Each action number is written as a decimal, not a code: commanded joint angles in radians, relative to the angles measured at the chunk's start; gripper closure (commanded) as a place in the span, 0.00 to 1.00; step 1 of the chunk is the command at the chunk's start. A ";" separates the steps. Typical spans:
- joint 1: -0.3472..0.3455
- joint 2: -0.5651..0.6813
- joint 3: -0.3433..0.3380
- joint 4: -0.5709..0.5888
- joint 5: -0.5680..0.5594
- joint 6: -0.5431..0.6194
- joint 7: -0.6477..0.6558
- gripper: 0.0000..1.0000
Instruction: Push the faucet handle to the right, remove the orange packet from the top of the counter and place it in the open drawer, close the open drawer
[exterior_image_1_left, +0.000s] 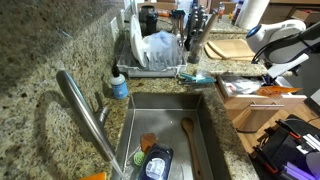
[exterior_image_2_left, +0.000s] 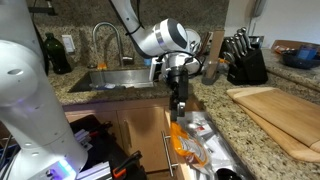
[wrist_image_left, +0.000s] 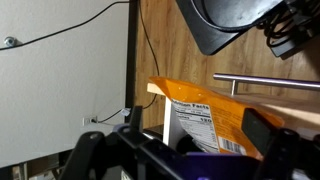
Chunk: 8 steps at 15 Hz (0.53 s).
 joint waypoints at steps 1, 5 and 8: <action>-0.039 -0.099 -0.045 -0.052 0.070 0.062 0.034 0.00; -0.076 -0.158 -0.093 -0.063 0.124 0.038 0.126 0.00; -0.087 -0.101 -0.095 -0.048 0.138 0.036 0.305 0.00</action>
